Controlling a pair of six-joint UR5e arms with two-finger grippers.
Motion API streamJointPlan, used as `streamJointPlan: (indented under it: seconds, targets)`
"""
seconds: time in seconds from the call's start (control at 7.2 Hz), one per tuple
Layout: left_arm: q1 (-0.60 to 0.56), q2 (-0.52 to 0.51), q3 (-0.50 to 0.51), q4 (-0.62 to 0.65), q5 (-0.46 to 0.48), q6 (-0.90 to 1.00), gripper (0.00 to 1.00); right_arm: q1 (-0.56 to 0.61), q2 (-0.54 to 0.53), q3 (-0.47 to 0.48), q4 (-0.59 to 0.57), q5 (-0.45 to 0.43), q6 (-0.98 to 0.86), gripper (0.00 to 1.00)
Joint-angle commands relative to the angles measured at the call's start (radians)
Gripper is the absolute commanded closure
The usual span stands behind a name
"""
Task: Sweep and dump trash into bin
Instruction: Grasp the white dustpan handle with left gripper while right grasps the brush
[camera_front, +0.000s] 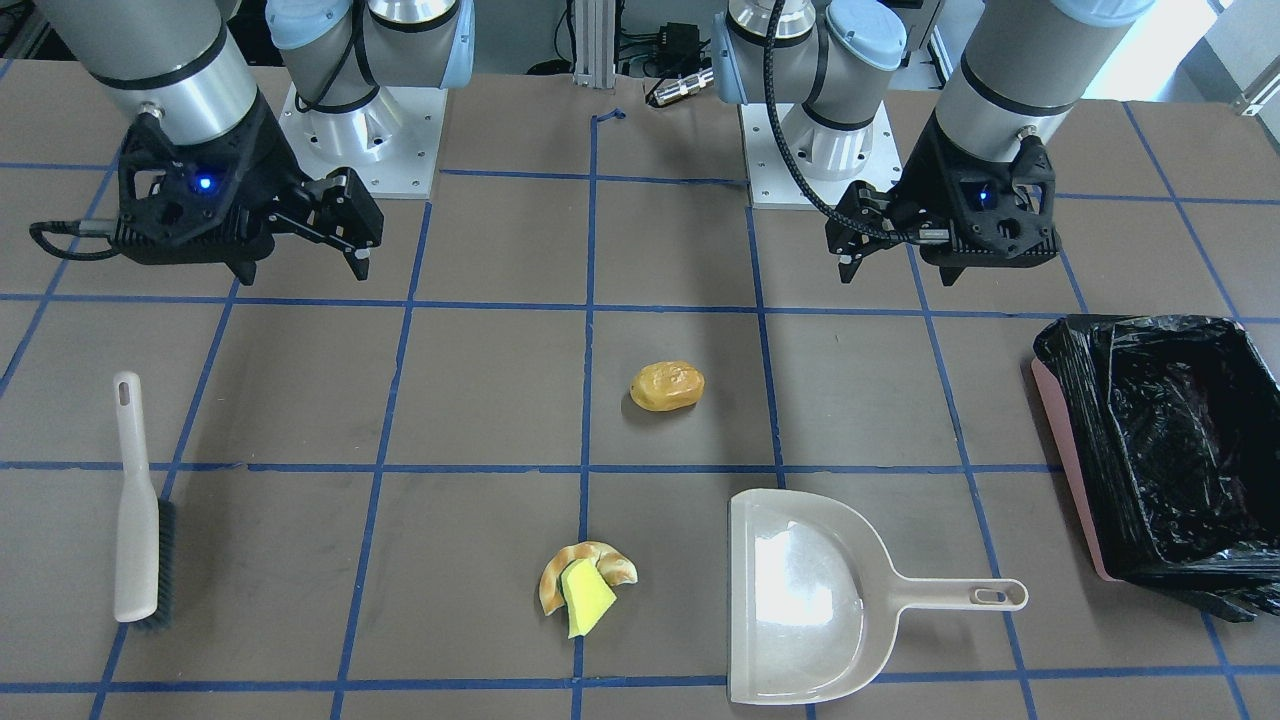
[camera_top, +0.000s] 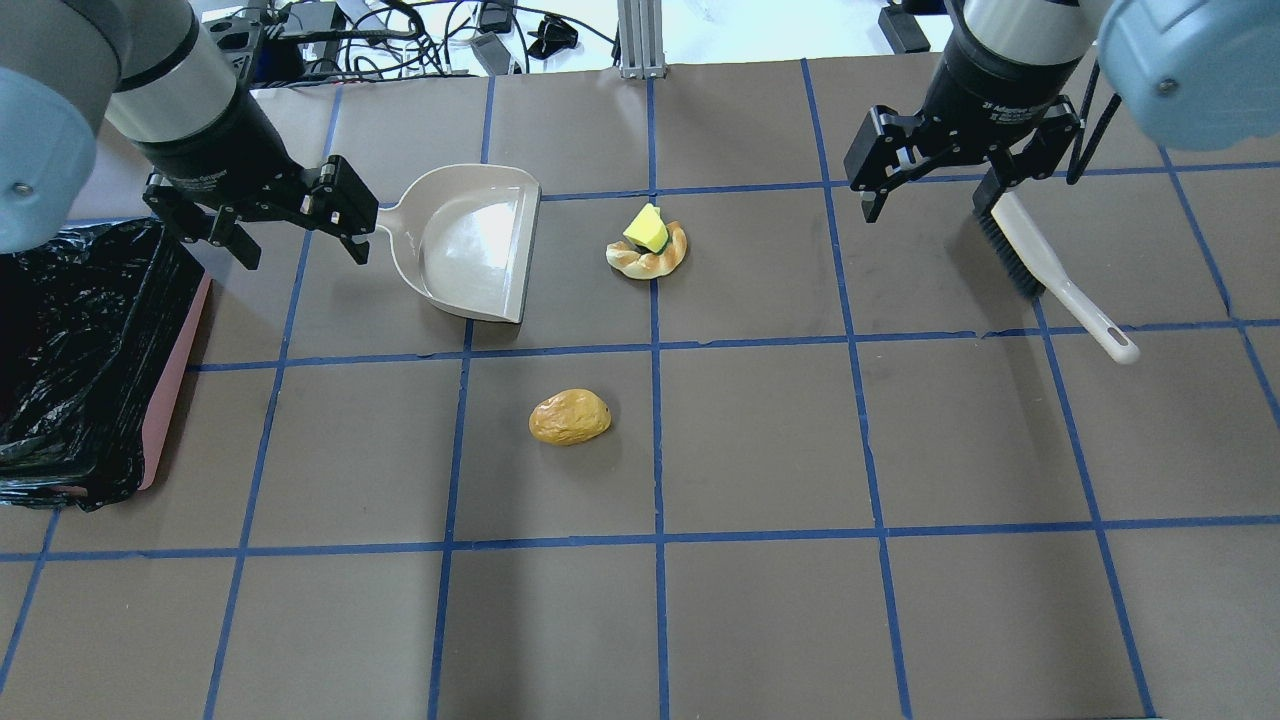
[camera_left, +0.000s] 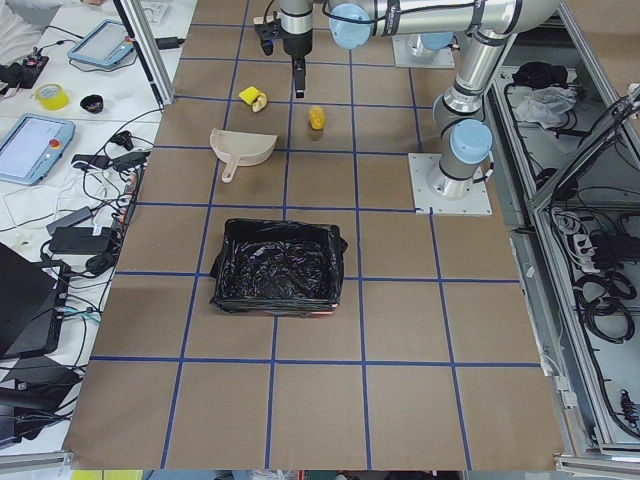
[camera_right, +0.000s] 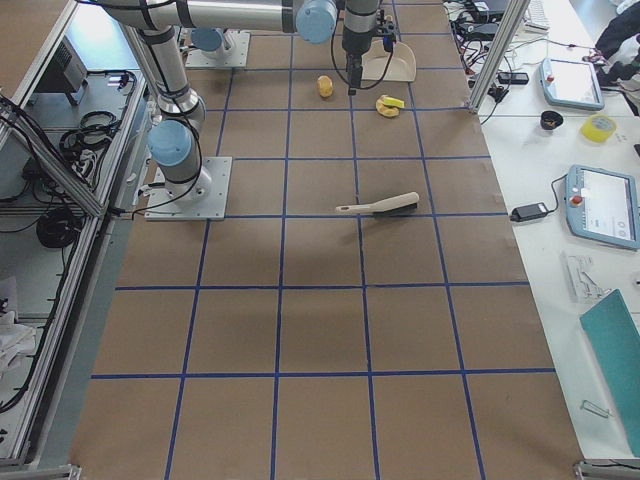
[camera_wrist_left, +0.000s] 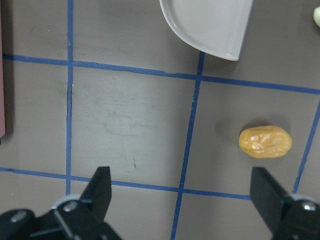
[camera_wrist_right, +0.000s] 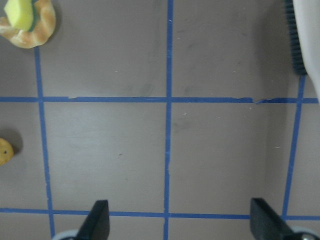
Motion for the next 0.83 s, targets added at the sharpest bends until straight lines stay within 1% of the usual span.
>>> streamJointPlan:
  seconds: [0.0, 0.14, 0.28, 0.42, 0.56, 0.69]
  targets:
    - [0.041, -0.019, -0.009, 0.024, 0.005, -0.243, 0.0, -0.176, 0.008, 0.022, 0.001, -0.01, -0.174, 0.0]
    - [0.043, -0.05, -0.021, 0.06, 0.005, -0.452, 0.0, -0.245, 0.026, 0.054, -0.011, -0.003, -0.229, 0.0]
    - [0.044, -0.083, -0.031, 0.147, 0.005, -0.655, 0.0, -0.287, 0.073, 0.08, -0.093, -0.009, -0.278, 0.0]
    - [0.057, -0.112, -0.031, 0.166, 0.006, -0.74, 0.0, -0.333, 0.109, 0.123, -0.128, -0.032, -0.422, 0.0]
    - [0.099, -0.158, -0.022, 0.224, 0.002, -0.794, 0.0, -0.358, 0.111, 0.2, -0.145, -0.076, -0.519, 0.0]
    - [0.132, -0.224, -0.017, 0.345, -0.007, -0.842, 0.0, -0.366, 0.112, 0.285, -0.31, -0.111, -0.628, 0.0]
